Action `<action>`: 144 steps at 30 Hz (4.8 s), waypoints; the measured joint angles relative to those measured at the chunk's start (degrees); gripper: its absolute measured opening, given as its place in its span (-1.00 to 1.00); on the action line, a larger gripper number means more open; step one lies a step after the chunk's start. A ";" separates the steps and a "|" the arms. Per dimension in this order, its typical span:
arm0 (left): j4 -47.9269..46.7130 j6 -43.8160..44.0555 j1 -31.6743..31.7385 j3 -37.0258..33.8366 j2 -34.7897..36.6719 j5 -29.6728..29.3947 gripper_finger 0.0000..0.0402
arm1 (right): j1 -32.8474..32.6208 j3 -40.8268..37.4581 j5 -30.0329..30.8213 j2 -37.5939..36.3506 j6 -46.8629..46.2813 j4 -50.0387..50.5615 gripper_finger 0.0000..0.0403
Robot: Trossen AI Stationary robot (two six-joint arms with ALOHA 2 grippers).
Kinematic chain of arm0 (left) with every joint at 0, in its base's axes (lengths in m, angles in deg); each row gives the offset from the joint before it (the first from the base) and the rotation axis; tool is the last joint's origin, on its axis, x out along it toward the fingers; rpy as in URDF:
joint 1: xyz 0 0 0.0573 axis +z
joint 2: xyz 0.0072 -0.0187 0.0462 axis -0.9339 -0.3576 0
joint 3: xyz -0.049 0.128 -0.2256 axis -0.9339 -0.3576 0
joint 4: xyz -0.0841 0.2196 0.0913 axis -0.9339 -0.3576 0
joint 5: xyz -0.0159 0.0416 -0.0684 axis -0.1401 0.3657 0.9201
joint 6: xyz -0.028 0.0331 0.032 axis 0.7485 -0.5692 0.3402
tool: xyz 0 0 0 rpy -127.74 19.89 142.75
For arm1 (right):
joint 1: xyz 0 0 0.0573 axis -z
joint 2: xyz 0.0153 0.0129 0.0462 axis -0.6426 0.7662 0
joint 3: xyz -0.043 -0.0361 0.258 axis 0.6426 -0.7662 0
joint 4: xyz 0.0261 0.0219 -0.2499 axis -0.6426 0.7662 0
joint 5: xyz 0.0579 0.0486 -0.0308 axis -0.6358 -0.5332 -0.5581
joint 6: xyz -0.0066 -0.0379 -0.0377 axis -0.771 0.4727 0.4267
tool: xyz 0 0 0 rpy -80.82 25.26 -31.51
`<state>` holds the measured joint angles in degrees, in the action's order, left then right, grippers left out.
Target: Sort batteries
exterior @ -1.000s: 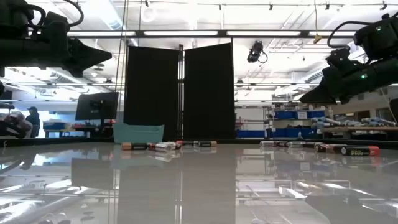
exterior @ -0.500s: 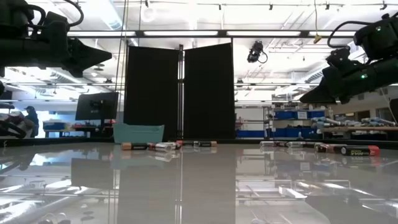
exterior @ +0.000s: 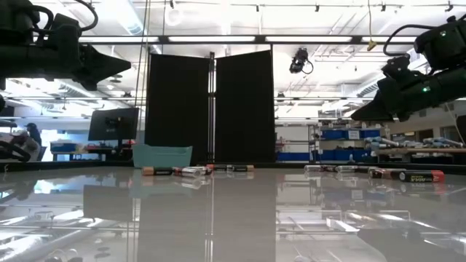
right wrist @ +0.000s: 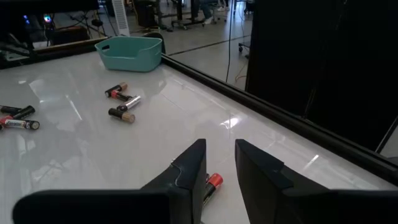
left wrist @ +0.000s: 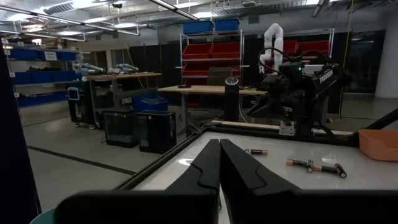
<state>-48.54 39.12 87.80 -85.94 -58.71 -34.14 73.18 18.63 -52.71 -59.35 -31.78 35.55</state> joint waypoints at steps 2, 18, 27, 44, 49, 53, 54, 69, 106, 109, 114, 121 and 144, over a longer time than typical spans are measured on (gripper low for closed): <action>0.00 0.00 0.01 0.00 0.00 0.01 -0.93 | 0.00 0.00 0.00 0.00 0.00 0.02 -0.52; 0.01 0.00 0.01 0.00 0.00 0.01 -0.93 | 0.00 0.00 0.00 -0.02 0.00 -0.11 -0.52; 0.00 0.01 0.00 0.00 0.00 0.01 -0.93 | -0.02 0.00 0.00 -0.02 -0.02 -3.72 -0.52; 0.02 0.00 -0.01 0.00 0.00 -0.01 -0.93 | -4.39 9.60 -9.18 4.01 -1.59 -5.93 -0.94; 0.01 0.01 -0.01 0.00 0.00 0.01 -0.93 | -9.94 20.64 -7.27 7.74 -0.58 9.04 -0.96; 0.00 0.01 -0.01 0.00 0.00 0.00 -0.93 | -15.69 29.82 -3.40 12.08 -1.96 24.11 -0.97; 0.02 0.01 -0.01 0.01 0.00 0.01 -0.93 | -17.29 31.59 -2.97 13.32 -2.96 26.83 -0.97; 0.00 0.00 -0.01 0.00 0.00 0.01 -0.93 | -53.16 50.05 9.86 41.09 -30.93 50.32 -0.92; 0.02 0.00 -0.01 0.00 0.00 0.01 -0.93 | -53.92 48.63 -3.65 66.85 -32.01 54.58 -0.13; 0.02 0.01 -0.01 0.00 0.00 0.01 -0.93 | -53.19 47.12 -4.04 66.90 -31.52 53.29 -0.13; 0.02 0.00 0.00 0.00 0.00 0.00 -0.93 | -52.76 45.46 -4.04 66.90 -31.19 50.50 -0.13; 0.01 0.01 -0.01 0.00 0.00 -0.01 -0.93 | -52.76 42.62 -3.80 66.88 -31.01 47.84 -0.14; 0.02 0.01 0.00 0.00 0.00 0.01 -0.93 | -52.80 41.97 -4.33 66.82 -29.53 46.36 -0.64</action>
<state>-48.52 39.13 87.80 -85.94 -58.71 -34.13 20.37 60.60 -57.04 7.47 -61.31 81.91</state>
